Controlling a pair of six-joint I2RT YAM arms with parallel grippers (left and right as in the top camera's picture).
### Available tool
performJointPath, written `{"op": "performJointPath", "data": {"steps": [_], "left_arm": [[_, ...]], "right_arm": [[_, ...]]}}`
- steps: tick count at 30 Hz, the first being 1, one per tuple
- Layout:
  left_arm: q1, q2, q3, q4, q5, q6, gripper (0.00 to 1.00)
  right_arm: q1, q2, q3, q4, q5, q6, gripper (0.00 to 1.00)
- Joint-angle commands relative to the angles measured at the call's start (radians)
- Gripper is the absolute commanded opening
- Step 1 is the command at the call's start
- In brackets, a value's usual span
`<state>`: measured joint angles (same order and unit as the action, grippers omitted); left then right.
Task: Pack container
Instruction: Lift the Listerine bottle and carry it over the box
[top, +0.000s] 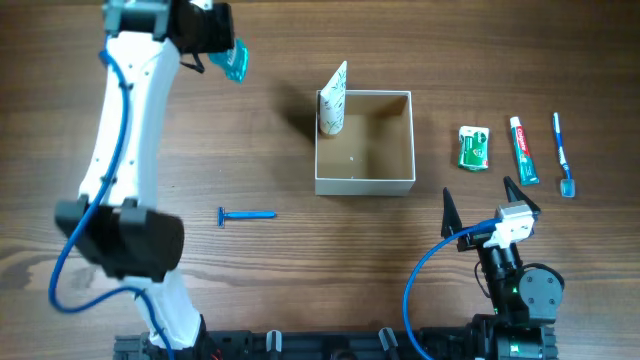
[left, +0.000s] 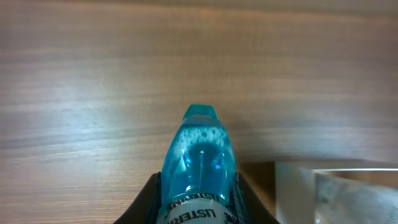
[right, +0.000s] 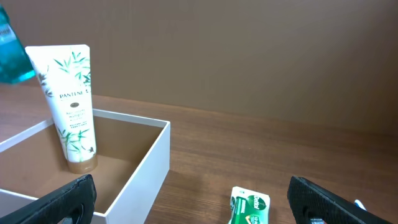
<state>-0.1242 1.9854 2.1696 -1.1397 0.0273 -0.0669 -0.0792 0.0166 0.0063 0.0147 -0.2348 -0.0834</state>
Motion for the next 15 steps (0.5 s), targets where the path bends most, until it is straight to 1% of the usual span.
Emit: {"op": "performJointPath", "data": {"steps": [1,4,8,15], "left_arm": [[-0.005,-0.137,0.011,0.031,-0.01,-0.051,0.04],[-0.019,-0.211,0.011,0.077,-0.01,-0.095,0.04],[-0.079,-0.277,0.011,0.153,-0.01,-0.095,0.04],[-0.243,-0.275,0.011,0.276,-0.01,-0.095,0.04]], "right_arm": [[-0.002,-0.005,-0.001,0.003,0.01,0.007,1.0],[-0.002,-0.005,-0.001,0.003,0.01,0.007,1.0],[-0.002,-0.005,-0.001,0.003,0.01,0.007,1.0],[-0.002,-0.005,-0.001,0.003,0.01,0.007,1.0]]}}
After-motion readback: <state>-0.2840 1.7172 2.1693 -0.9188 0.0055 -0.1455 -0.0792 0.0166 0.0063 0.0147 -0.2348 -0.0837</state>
